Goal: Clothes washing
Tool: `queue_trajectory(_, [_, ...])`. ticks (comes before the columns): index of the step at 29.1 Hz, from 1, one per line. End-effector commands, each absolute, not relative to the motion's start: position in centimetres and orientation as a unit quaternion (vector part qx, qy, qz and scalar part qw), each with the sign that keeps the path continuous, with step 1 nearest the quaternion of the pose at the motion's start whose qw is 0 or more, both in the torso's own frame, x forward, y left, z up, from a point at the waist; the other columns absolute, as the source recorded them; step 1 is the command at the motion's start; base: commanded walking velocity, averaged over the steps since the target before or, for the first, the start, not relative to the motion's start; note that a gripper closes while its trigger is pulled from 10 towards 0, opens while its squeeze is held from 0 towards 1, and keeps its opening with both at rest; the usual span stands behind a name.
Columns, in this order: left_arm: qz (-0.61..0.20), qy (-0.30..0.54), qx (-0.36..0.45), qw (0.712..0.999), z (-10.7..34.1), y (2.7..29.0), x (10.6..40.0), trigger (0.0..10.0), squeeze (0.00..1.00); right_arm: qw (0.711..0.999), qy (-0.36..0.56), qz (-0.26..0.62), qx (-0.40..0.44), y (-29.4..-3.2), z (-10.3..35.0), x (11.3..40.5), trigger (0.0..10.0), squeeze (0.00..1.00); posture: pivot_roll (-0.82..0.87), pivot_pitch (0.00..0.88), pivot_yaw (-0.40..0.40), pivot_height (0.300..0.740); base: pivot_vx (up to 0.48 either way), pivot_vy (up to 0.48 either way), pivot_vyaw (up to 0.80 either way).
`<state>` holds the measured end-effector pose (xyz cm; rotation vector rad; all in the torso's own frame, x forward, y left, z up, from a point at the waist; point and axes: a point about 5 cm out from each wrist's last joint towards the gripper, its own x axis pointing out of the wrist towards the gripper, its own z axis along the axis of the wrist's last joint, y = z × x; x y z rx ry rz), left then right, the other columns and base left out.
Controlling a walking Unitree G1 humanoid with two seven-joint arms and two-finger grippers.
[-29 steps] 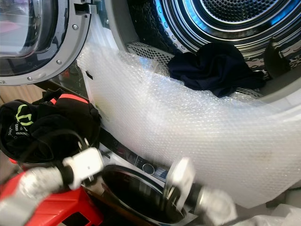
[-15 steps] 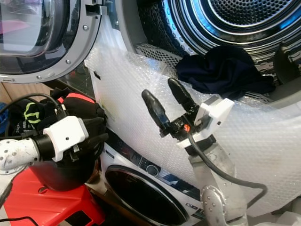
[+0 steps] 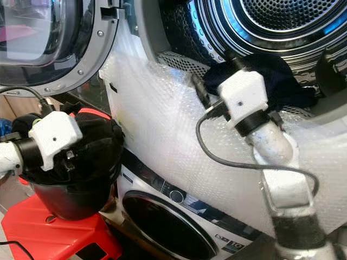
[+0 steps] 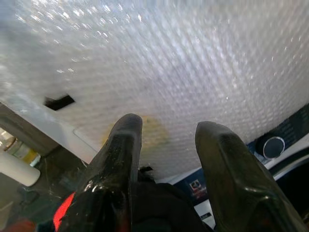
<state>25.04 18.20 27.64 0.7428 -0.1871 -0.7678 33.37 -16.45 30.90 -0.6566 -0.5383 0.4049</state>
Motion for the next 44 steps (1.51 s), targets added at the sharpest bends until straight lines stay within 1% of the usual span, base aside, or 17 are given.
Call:
queue_trajectory(1, [-0.376, -0.102, 0.356, 0.849, 28.4, 17.9, 24.4, 10.0, 0.00, 0.886, -0.260, 0.178, -0.340, -17.0, 31.6, 33.9, 10.0, 0.00, 0.34, 0.106, -0.148, 0.740, 0.000, 0.000, 0.00])
queue_trajectory(2, [-0.378, -0.104, 0.355, 0.849, 28.7, 17.9, 24.3, 10.0, 0.00, 0.888, -0.262, 0.126, -0.357, -17.6, 32.8, 35.1, 10.0, 0.00, 0.35, 0.108, -0.149, 0.740, 0.000, 0.000, 0.00])
queue_trajectory(4, [-0.378, -0.105, 0.355, 0.849, 28.8, 17.9, 24.2, 10.0, 0.00, 0.889, -0.263, 0.107, -0.360, -17.7, 33.3, 35.5, 10.0, 0.00, 0.35, 0.108, -0.149, 0.740, 0.000, 0.000, 0.00])
queue_trajectory(9, [-0.383, -0.108, 0.351, 0.847, 29.3, 17.9, 23.8, 10.0, 0.00, 0.886, -0.300, -0.036, -0.352, -18.9, 37.4, 36.8, 10.0, 0.00, 0.36, 0.114, -0.148, 0.740, 0.000, 0.000, 0.00])
queue_trajectory(10, [-0.383, -0.108, 0.351, 0.847, 29.3, 17.9, 23.8, 10.0, 0.00, 0.886, -0.300, -0.036, -0.352, -18.9, 37.4, 36.8, 10.0, 0.00, 0.36, 0.114, -0.148, 0.740, 0.000, 0.000, 0.00])
queue_trajectory(12, [-0.387, -0.106, 0.350, 0.847, 29.3, 17.8, 23.6, 10.0, 0.00, 0.854, -0.297, -0.117, -0.410, -19.8, 38.4, 37.3, 10.0, 0.00, 0.37, 0.116, -0.149, 0.740, 0.000, 0.000, 0.00])
queue_trajectory(13, [-0.388, -0.106, 0.349, 0.846, 29.4, 17.7, 23.5, 10.0, 0.00, 0.823, -0.302, -0.162, -0.454, -20.2, 38.7, 37.4, 10.0, 0.00, 0.37, 0.116, -0.149, 0.740, 0.000, 0.000, 0.00])
queue_trajectory(17, [-0.388, -0.105, 0.348, 0.847, 29.5, 17.7, 23.5, 10.0, 0.00, 0.822, -0.334, -0.181, -0.424, -20.2, 39.2, 37.3, 10.0, 0.00, 0.37, 0.118, -0.150, 0.740, 0.000, 0.000, 0.00])
queue_trajectory(21, [-0.382, -0.110, 0.346, 0.850, 29.9, 17.9, 23.5, 10.0, 0.00, 0.877, -0.404, -0.095, -0.243, -19.2, 40.0, 36.2, 10.0, 0.00, 0.37, 0.123, -0.153, 0.740, 0.000, 0.000, 0.00])
queue_trajectory(22, [-0.362, -0.120, 0.348, 0.856, 30.4, 18.2, 23.7, 10.0, 0.00, 0.882, -0.450, -0.022, -0.140, -18.4, 40.5, 34.8, 10.0, 0.00, 0.37, 0.125, -0.154, 0.740, 0.000, 0.000, 0.00])
queue_trajectory(27, [-0.327, -0.125, 0.362, 0.864, 31.2, 18.9, 24.1, 10.0, 0.00, 0.877, -0.477, 0.004, -0.057, -18.2, 40.6, 33.9, 10.0, 0.00, 0.37, 0.127, -0.151, 0.740, 0.000, 0.000, 0.00])
queue_trajectory(28, [-0.254, -0.103, 0.388, 0.880, 31.7, 20.5, 25.2, 10.0, 0.00, 0.883, -0.469, 0.028, 0.005, -18.4, 39.7, 33.5, 10.0, 0.00, 0.37, 0.133, -0.144, 0.740, 0.000, 0.000, 0.00])
queue_trajectory(30, [-0.254, -0.103, 0.388, 0.880, 31.7, 20.5, 25.2, 10.0, 0.00, 0.883, -0.469, 0.028, 0.005, -18.4, 39.7, 33.5, 10.0, 0.00, 0.37, 0.133, -0.144, 0.740, 0.000, 0.000, 0.00])
queue_trajectory(33, [-0.109, -0.033, 0.354, 0.928, 31.1, 23.5, 27.1, 10.0, 0.00, 0.909, -0.414, 0.053, -0.013, -18.9, 36.7, 33.8, 10.0, 0.00, 0.37, 0.138, -0.142, 0.740, 0.000, 0.000, 0.00])
queue_trajectory(35, [-0.068, -0.018, 0.312, 0.948, 30.9, 24.4, 27.6, 10.0, 0.00, 0.924, -0.376, 0.044, -0.059, -19.3, 35.3, 34.3, 10.0, 0.00, 0.37, 0.137, -0.141, 0.740, 0.000, 0.000, 0.00])
queue_trajectory(41, [-0.086, 0.014, 0.268, 0.960, 29.7, 24.2, 28.1, 10.0, 0.00, 0.940, -0.313, 0.085, -0.109, -20.9, 33.2, 33.5, 10.0, 0.00, 0.37, 0.131, -0.132, 0.740, 0.000, 0.000, 0.00])
queue_trajectory(44, [-0.100, 0.047, 0.258, 0.960, 28.6, 24.2, 28.4, 10.0, 0.00, 0.926, -0.337, 0.141, -0.100, -21.0, 33.6, 31.9, 10.0, 0.00, 0.36, 0.127, -0.123, 0.740, 0.000, 0.000, 0.00])
